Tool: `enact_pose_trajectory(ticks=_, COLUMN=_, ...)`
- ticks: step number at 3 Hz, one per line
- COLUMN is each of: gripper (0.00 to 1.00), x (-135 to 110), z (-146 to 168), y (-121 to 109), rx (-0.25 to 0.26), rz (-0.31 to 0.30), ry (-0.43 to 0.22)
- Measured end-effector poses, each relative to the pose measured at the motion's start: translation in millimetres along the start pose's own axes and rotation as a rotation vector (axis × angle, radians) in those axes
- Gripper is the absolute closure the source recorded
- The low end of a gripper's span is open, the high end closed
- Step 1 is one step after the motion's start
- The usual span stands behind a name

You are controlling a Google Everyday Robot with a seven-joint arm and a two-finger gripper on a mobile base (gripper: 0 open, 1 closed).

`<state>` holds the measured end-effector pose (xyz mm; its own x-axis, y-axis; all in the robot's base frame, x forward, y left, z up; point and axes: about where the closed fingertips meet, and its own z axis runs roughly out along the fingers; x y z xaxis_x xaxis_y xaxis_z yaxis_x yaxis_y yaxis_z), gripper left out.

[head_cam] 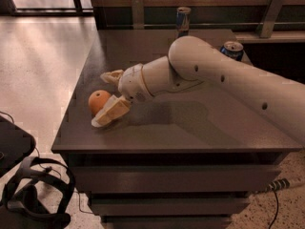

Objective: Pick orange

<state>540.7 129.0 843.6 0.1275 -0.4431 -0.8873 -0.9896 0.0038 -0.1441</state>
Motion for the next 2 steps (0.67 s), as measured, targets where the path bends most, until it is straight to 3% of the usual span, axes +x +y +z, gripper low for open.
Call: enact_pose_trajectory(ticks=2, gripper=0.65, x=-2.0, z=3.8, y=2.5, rx=-0.011, rz=-0.004, ry=-0.002)
